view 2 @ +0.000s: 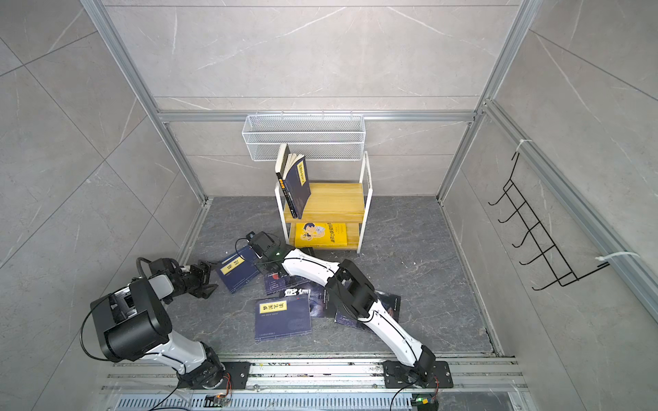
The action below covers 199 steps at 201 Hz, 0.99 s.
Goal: Stacking books/files
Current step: Pick up the book from the book.
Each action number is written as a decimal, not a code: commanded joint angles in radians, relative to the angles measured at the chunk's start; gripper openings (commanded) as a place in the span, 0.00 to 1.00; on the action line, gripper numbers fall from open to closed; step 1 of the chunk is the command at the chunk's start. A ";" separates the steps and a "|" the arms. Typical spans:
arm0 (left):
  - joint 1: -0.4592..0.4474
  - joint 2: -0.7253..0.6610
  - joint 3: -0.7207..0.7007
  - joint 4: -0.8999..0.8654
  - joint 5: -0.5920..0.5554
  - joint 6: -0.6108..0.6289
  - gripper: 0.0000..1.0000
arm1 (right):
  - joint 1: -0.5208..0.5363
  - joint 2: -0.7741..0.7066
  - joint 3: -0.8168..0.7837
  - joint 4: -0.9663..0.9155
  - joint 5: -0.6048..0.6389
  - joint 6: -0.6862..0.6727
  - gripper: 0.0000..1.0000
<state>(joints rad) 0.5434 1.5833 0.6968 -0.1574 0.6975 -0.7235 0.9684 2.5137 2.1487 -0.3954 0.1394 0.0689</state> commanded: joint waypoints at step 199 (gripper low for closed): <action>-0.071 -0.034 -0.020 -0.003 0.040 -0.048 0.54 | -0.028 0.079 0.001 -0.149 -0.075 0.050 0.00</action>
<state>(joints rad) 0.4870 1.6211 0.6949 -0.1337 0.7467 -0.7521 0.9485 2.5187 2.1582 -0.4152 0.0769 0.1062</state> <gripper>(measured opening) 0.557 0.050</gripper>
